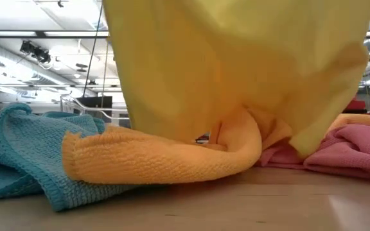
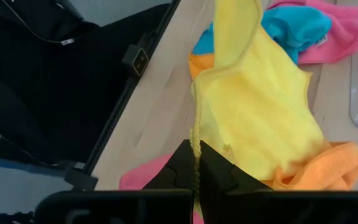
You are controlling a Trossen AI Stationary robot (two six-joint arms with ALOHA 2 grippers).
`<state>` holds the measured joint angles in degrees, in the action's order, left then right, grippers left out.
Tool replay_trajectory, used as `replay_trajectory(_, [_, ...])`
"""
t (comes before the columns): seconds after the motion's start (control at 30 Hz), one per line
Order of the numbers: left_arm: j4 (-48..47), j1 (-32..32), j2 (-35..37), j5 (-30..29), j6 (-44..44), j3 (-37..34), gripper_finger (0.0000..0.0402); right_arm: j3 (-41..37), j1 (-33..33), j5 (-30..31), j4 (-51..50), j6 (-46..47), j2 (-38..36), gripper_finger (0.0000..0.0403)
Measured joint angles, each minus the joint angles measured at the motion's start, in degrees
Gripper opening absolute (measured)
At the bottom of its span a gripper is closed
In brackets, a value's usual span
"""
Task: Fold microfiber towels
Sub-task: Fold the yellow microfiber cloth
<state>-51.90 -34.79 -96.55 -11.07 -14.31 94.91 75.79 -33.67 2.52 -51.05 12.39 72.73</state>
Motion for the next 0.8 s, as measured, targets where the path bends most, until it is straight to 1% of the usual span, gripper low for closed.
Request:
replay_trajectory(0.13, [-3.3, -1.9, 0.0, -8.7, 0.1, 4.7, 0.0017, 3.5, 0.0, 0.0, -0.2, -0.3, 0.0, 0.0008])
replay_trajectory(0.3, [-6.0, -3.9, 0.0, -14.9, 0.5, 10.2, 0.0014, 8.8, 0.0, 0.9, -2.7, -1.9, -0.1, 0.0008])
replay_trajectory(0.43, [-8.4, -5.7, 0.0, -21.5, 2.0, 15.2, 0.0007, 13.4, 0.3, 2.2, -5.7, -2.0, 0.0, 0.0008])
replay_trajectory(0.57, [-10.7, -7.5, 0.0, -28.4, 2.6, 20.3, 0.0017, 17.6, 0.3, 2.2, -6.0, -3.9, 0.0, 0.0008])
replay_trajectory(0.63, [-11.1, -8.7, 0.0, -30.3, 3.6, 22.0, 0.0022, 19.3, 0.3, 2.2, -6.0, -4.7, 0.0, 0.0008])
replay_trajectory(0.8, [-10.8, -12.4, 0.1, -29.9, 5.0, 24.9, 0.0017, 21.5, 0.2, 2.2, -6.1, -5.1, -0.1, 0.0008])
